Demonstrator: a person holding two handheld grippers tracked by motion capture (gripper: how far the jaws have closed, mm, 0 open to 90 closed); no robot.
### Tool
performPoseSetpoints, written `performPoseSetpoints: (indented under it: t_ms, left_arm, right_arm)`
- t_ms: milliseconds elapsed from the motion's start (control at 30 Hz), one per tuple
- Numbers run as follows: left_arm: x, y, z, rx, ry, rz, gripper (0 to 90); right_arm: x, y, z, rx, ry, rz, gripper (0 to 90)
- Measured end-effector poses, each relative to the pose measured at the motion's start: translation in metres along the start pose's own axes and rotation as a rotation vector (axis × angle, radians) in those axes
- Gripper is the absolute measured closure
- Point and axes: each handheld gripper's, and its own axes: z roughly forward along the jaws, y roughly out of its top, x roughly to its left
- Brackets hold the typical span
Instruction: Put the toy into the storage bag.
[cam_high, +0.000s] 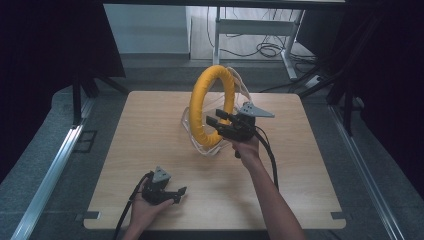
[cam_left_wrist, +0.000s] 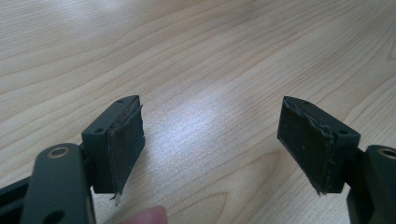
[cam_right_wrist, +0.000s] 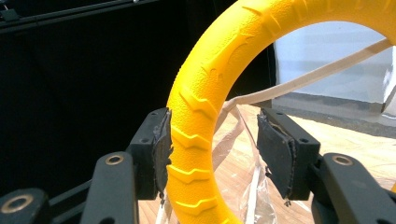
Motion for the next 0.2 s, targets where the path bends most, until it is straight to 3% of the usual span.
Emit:
performPoseSetpoints:
  t_ms: [200]
  left_arm:
    - [0.0002, 0.0003, -0.0001, -0.001, 0.0, -0.001, 23.0]
  right_arm:
    - [0.0001, -0.0003, -0.0004, 0.002, -0.004, -0.002, 44.0]
